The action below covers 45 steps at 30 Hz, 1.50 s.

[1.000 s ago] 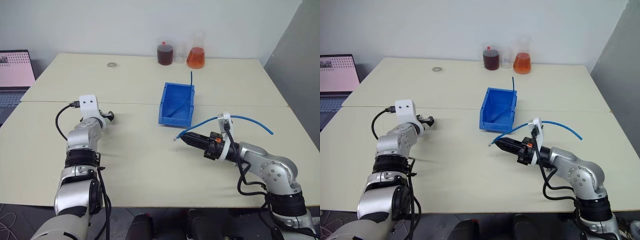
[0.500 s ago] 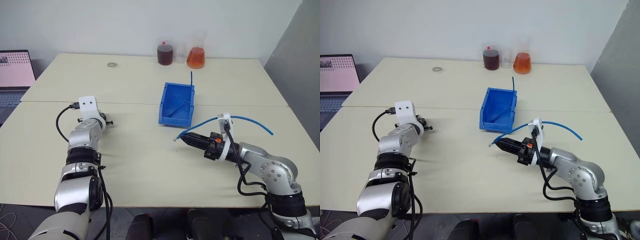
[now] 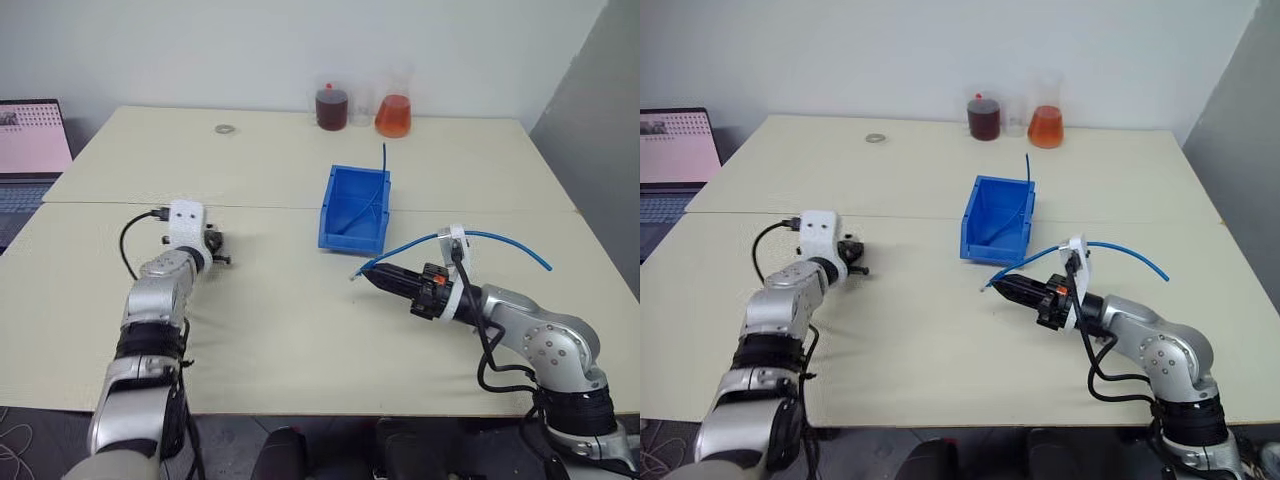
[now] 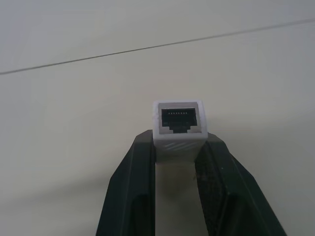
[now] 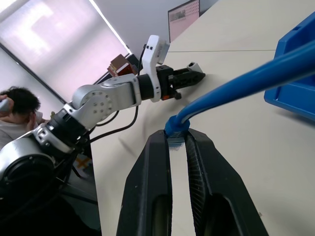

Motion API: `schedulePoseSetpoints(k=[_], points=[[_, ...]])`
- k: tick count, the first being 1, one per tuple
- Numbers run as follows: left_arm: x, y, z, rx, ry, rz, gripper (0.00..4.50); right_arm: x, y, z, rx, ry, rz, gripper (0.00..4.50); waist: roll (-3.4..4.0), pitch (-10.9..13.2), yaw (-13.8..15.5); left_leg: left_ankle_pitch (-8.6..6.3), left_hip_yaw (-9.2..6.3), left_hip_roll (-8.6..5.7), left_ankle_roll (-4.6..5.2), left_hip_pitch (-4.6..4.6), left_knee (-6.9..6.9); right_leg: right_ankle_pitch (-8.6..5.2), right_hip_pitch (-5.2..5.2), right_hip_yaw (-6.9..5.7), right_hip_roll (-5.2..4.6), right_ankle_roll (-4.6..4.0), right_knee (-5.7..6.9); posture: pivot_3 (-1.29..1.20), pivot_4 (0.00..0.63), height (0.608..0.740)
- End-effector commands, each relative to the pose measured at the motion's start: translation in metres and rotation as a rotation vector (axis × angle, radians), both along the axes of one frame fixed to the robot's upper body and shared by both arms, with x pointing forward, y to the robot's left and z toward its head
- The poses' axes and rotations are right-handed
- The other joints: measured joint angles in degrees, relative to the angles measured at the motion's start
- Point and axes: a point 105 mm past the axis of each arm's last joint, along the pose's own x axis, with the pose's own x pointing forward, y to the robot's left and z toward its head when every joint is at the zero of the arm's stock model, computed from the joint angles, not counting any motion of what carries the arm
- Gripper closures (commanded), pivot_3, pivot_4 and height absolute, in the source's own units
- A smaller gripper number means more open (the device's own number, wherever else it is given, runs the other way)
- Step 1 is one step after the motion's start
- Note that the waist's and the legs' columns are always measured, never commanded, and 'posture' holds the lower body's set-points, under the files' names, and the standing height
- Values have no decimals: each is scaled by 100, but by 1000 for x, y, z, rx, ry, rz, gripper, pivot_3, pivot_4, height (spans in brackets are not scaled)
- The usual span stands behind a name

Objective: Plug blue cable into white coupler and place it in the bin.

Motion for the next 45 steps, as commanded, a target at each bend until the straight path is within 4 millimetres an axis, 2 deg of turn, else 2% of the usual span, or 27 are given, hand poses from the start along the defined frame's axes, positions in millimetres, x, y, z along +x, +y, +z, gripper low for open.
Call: schedulePoseSetpoints(k=[1, 4, 7, 9, 18, 27, 33, 38, 45], points=[[-49, -61, 26, 42, 10, -539, 3713, -15, -3, 6, -53, -85, 19, 4348, -1, 1, 4, 0, -1, -3, 0, 2, 2, -2, 3, 0, -4, 3, 2, 0, 150, 740], [-77, -72, 24, 60, 76, -736, 3713, -22, -2, 3, -84, -102, 31, 4348, 0, 1, -11, -1, 2, -2, 2, 6, 1, -11, 5, 4, 1, 17, -2, 0, 150, 740], [-103, -78, 5, 207, 155, -947, 3713, -29, 0, -5, -138, -120, 48, 4348, 2, 2, -17, -1, 4, -3, 2, 11, 0, -13, 5, 4, 6, 16, 0, 0, 150, 740], [-110, -83, -5, 253, 188, -1030, 3714, -31, 0, -11, -178, -136, 56, 4349, 2, 2, -14, -1, 3, -5, 4, 13, 4, -15, 5, 3, 17, 14, 1, 0, 150, 740], [-110, -91, -29, 350, 234, -1127, 3714, -29, 14, -21, -247, -222, 118, 4349, 2, 2, -11, -1, 4, -7, 5, 9, 5, -15, 3, 4, 21, 13, -1, 0, 150, 740], [-109, -92, -38, 358, 282, -1156, 3714, -14, 58, -27, -322, -339, 229, 4351, 1, 1, 1, -1, 2, -10, 5, 11, 8, -15, 5, 2, 29, 13, 2, 0, 150, 740], [-110, -94, -38, 342, 314, -1165, 3714, -8, 76, -33, -374, -410, 254, 4352, 1, 1, 0, -1, 3, -7, 5, 11, 9, -15, 5, 3, 26, 12, 2, 0, 150, 740], [-111, -94, -38, 339, 338, -1172, 3714, -6, 83, -34, -395, -438, 244, 4353, 2, 0, -4, -1, 2, -7, 5, 12, 8, -16, 4, 2, 28, 10, 3, 0, 150, 740], [-108, -93, -38, 340, 350, -1172, 3714, -6, 83, -41, -430, -444, 235, 4354, 3, 0, -4, 0, 2, -8, 5, 13, 9, -16, 4, 1, 28, 9, 5, 0, 150, 740]])
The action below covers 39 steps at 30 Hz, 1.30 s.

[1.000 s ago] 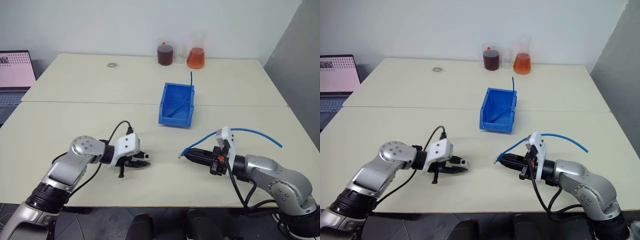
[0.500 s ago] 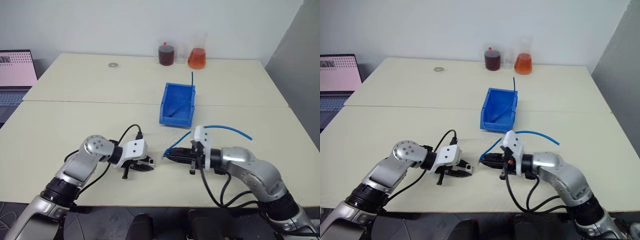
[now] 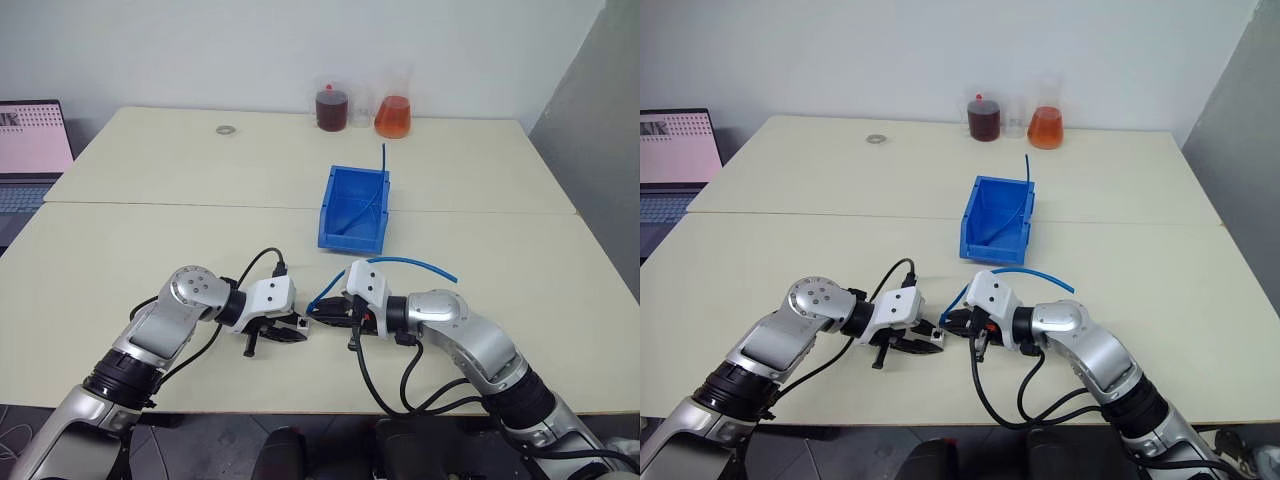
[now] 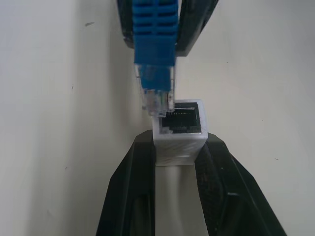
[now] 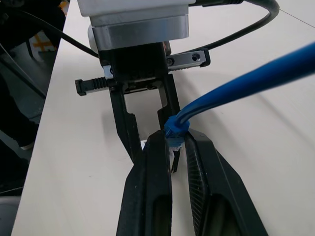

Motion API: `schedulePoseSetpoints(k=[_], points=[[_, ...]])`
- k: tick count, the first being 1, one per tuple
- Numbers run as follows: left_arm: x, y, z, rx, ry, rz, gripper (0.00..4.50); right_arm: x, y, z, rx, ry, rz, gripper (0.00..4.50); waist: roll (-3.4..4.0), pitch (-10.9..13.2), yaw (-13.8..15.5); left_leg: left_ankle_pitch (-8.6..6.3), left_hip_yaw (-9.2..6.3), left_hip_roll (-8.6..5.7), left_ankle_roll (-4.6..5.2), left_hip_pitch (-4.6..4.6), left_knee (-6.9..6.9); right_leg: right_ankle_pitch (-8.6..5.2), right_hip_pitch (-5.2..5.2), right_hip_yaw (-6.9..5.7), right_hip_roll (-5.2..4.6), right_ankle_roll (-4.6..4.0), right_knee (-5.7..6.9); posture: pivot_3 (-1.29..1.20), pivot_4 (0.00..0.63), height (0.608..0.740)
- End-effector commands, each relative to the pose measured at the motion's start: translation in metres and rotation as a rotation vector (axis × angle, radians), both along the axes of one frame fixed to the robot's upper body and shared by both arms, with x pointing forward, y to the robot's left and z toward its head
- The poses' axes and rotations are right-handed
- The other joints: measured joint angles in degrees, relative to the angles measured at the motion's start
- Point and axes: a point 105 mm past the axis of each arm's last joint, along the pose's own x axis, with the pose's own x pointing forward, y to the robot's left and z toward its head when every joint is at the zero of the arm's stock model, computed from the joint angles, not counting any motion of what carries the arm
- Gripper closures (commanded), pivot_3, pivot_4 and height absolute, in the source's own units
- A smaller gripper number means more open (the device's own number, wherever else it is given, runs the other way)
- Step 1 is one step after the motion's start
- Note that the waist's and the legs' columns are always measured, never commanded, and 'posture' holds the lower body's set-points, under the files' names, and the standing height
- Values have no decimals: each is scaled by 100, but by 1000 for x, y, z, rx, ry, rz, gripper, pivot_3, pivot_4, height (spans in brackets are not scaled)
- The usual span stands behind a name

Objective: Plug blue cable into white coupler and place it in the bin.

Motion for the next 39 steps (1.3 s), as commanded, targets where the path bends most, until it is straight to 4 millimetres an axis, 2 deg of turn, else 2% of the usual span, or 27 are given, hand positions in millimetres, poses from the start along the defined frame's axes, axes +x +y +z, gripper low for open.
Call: schedulePoseSetpoints(k=[1, 14, 29, 39], points=[[-3, 0, -8, 27, 35, -10, 3714, -3, 3, 5, 5, -40, 15, 4354, 0, 0, 0, 0, 0, 0, 0, 0, 0, 0, 0, 0, 0, 0, 0, 0, 150, 740], [0, -4, -7, 12, 53, 31, 3714, -10, 8, -1, -37, -66, 64, 4355, 2, -8, 2, 0, -2, 0, 0, 8, 1, 0, 9, -1, 0, 0, 2, 0, 150, 740], [3, -3, -12, 24, 44, 14, 3715, -6, 3, -7, -109, -79, 80, 4355, 6, -11, 10, 0, -5, -2, 0, 24, 5, 0, 28, -3, -3, 0, 3, 0, 150, 740], [3, -5, -13, 18, 23, 14, 3715, -7, 12, -9, -183, -85, 154, 4355, 8, -16, 18, 0, -6, -3, 0, 28, 10, 0, 33, -5, -7, 1, 4, 0, 150, 740]])
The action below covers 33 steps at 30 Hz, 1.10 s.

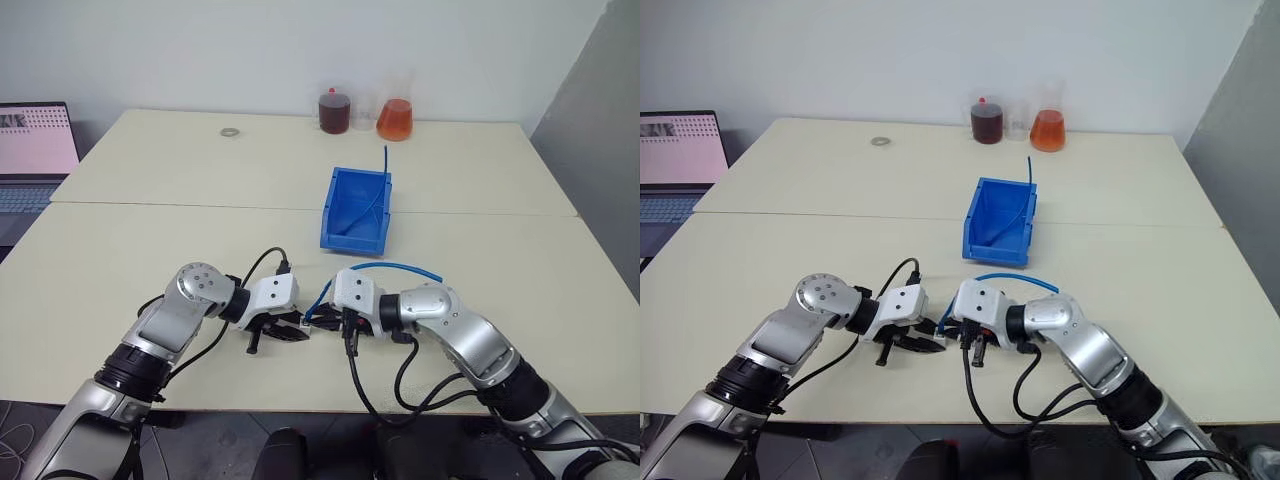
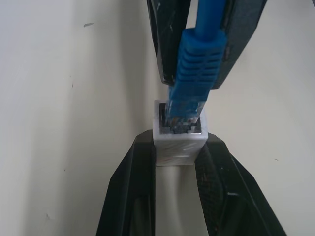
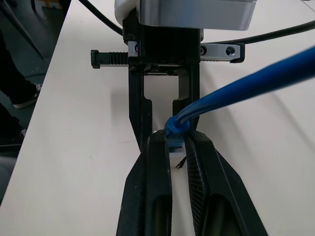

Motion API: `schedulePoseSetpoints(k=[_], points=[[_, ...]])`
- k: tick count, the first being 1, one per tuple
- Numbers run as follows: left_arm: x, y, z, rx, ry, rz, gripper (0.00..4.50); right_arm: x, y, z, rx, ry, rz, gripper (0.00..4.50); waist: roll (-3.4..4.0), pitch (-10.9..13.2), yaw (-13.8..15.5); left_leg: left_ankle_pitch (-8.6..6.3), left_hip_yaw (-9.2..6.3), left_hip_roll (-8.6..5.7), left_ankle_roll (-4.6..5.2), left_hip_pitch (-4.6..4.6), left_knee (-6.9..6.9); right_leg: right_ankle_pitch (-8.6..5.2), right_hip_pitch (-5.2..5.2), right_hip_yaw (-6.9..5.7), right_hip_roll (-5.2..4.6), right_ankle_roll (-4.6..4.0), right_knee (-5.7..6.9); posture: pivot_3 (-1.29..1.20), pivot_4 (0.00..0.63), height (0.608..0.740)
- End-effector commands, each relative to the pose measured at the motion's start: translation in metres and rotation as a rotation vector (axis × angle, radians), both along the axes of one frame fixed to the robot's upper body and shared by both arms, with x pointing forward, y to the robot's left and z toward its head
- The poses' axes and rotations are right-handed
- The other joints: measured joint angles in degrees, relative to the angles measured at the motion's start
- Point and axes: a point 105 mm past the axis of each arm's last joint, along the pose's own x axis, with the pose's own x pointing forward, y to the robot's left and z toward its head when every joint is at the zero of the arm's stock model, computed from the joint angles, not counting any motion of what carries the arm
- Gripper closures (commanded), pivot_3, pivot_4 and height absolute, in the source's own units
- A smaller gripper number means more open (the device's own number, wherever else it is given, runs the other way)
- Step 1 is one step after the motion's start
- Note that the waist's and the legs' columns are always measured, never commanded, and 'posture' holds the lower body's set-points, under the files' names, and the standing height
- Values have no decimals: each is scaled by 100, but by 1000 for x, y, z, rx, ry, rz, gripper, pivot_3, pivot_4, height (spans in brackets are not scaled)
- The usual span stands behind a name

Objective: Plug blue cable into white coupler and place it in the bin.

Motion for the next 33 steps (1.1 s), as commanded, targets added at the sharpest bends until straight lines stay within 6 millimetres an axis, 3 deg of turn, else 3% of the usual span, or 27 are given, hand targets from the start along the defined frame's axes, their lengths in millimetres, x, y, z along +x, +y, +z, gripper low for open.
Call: schedulePoseSetpoints(k=[1, 17, 33], points=[[-2, -3, -10, 22, 9, 12, 3715, -8, 7, -7, -35, 36, 53, 4355, 1, -2, 0, 0, -2, 0, 0, 2, 0, 0, 2, -2, 0, 0, 0, 0, 150, 740], [-4, -7, -10, 11, 18, 19, 3715, -26, 21, -31, -176, 160, 130, 4356, 45, -74, -18, 0, 7, -3, 1, 31, -6, -1, 19, 6, 3, -1, 0, 0, 150, 740], [-9, -7, -7, -15, 14, 39, 3715, -37, 30, -55, -198, 236, 159, 4356, 57, -154, -38, -2, 9, 3, 3, 65, -22, -9, 28, 17, 18, -13, 0, 0, 150, 740]])
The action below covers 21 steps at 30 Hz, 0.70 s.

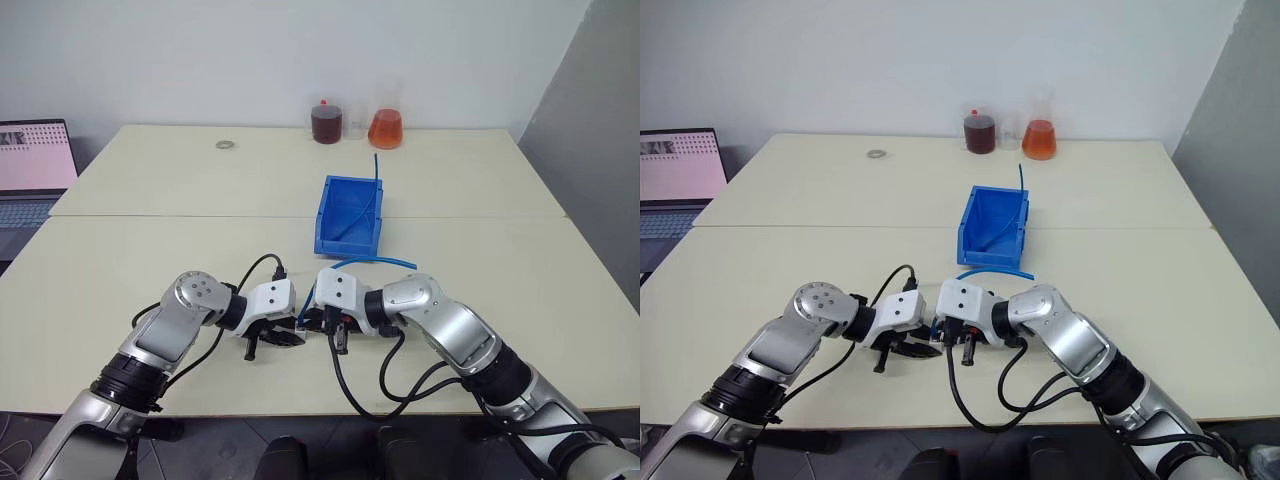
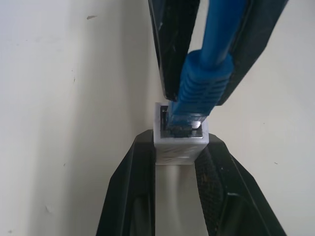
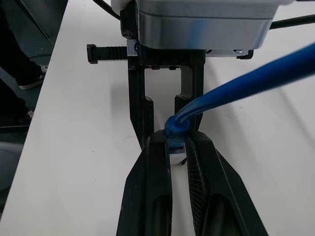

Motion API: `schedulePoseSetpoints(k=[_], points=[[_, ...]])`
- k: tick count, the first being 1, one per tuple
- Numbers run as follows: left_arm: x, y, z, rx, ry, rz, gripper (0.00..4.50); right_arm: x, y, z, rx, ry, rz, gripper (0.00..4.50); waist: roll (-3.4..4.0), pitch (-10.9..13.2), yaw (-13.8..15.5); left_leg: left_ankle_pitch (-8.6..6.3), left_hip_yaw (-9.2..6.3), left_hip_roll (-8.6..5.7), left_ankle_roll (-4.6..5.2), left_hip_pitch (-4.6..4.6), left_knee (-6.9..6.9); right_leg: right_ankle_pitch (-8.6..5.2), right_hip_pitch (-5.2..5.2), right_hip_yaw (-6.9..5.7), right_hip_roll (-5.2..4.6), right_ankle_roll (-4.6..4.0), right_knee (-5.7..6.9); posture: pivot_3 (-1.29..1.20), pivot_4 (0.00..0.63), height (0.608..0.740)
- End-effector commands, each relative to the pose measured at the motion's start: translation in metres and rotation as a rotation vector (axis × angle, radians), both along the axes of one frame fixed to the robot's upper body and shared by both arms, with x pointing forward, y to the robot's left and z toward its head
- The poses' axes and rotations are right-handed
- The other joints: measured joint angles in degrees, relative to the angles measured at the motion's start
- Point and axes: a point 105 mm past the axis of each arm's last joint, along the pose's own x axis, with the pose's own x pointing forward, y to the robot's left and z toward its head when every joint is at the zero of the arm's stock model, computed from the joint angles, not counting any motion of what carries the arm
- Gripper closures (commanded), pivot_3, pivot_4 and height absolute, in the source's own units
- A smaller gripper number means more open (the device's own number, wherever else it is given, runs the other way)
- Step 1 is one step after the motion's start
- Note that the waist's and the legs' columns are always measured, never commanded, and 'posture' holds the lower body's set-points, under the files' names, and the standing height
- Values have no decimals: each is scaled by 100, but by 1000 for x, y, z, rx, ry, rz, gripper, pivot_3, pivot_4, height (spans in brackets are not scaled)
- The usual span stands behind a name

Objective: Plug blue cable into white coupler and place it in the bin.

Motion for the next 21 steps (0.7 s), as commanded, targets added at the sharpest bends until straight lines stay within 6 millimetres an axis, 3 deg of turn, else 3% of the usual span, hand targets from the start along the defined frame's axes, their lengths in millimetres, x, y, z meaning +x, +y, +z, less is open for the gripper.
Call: schedulePoseSetpoints(k=[1, 21], points=[[-4, -13, 2, -25, -8, -29, 3715, -36, 16, -44, -99, 164, 125, 4356, 0, -2, -2, 0, 0, 1, 0, 0, 0, 0, 0, 0, 2, 0, 0, 0, 150, 740], [-7, -13, 3, -40, 4, -11, 3716, -47, 19, -68, -215, 189, 212, 4357, 34, -83, -63, -4, 1, 11, 5, 13, -12, -12, 2, 4, 17, -21, 2, 0, 150, 740]])
